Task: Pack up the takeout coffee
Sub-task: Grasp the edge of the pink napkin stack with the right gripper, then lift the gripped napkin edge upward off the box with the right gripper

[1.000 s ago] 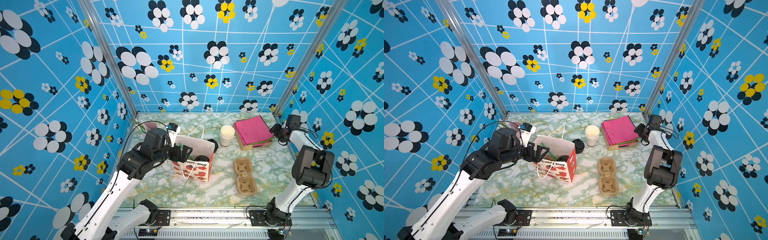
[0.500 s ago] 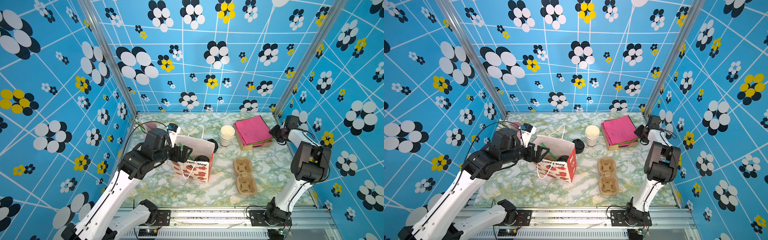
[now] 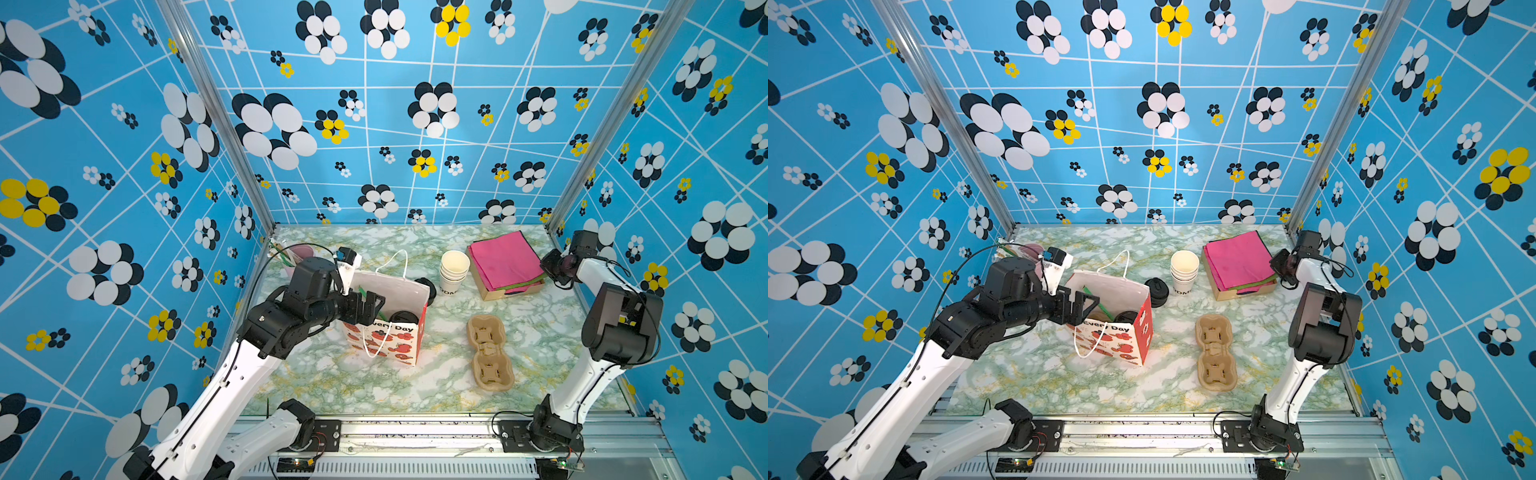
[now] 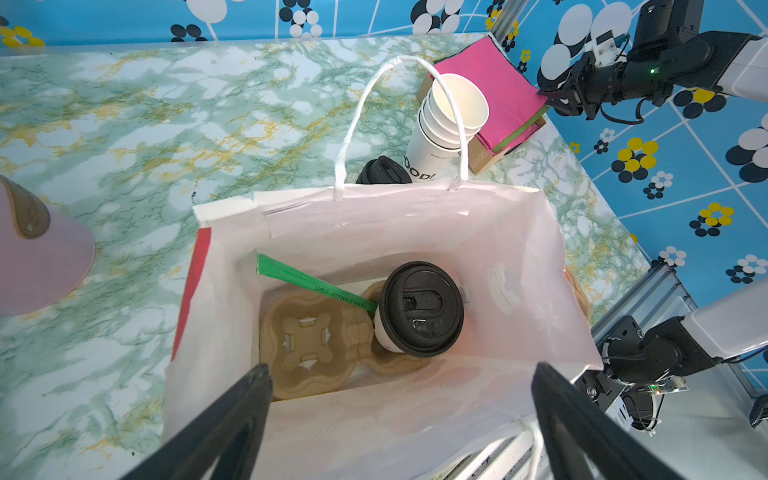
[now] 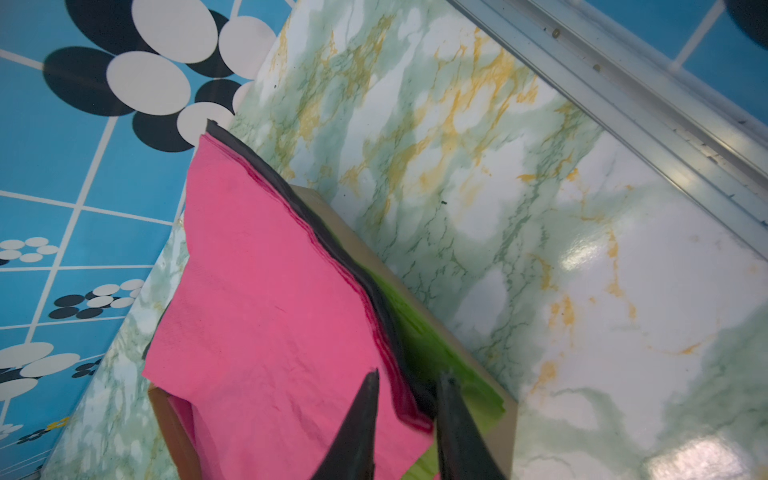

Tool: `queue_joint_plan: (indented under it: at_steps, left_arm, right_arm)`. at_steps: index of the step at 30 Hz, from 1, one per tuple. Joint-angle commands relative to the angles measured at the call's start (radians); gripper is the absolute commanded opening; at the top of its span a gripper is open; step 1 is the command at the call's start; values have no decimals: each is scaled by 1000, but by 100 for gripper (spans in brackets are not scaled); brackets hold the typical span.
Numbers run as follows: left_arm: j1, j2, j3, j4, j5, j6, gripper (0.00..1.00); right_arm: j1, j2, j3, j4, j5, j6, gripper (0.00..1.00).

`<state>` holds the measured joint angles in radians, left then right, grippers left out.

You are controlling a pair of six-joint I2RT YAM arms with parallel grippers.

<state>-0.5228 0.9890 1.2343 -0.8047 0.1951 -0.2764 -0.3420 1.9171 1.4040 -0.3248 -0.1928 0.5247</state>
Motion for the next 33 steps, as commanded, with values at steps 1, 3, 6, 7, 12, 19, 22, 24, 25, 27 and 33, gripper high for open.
queue_joint_plan:
  at_steps: [1, 3, 6, 7, 12, 19, 22, 24, 25, 27, 33]
  left_arm:
    - [12, -16, -9, 24, 6, -9, 98]
    - [12, -16, -10, 24, 6, -9, 98]
    - [12, -18, -13, 27, 7, -10, 98]
    - [12, -17, -14, 28, 6, -10, 98]
    - [13, -17, -20, 35, 7, -14, 99]
    - [14, -15, -27, 42, 7, -21, 99]
    - [14, -13, -31, 45, 10, -23, 99]
    - [14, -12, -32, 47, 13, -27, 98]
    - [14, -13, -32, 47, 14, -27, 98]
    - [14, -15, -33, 49, 14, -27, 99]
    - [15, -14, -36, 51, 13, -28, 98]
  right_arm:
    - [-6, 11, 35, -48, 19, -2, 24]
    - [-6, 8, 43, -67, 30, -10, 19]
    - [-6, 0, 52, -92, 45, -19, 19]
    - [-6, -4, 52, -97, 54, -24, 19]
    - [-6, 4, 69, -126, 76, -41, 20]
    - [-6, 47, 105, -151, 36, -40, 19]
    - [-6, 59, 109, -159, 38, -46, 24]
    - [-5, 60, 108, -164, 48, -50, 29]
    - [-6, 60, 106, -164, 51, -51, 30]
    - [-6, 62, 102, -164, 52, -51, 32]
    - [-6, 63, 105, -171, 53, -46, 29]
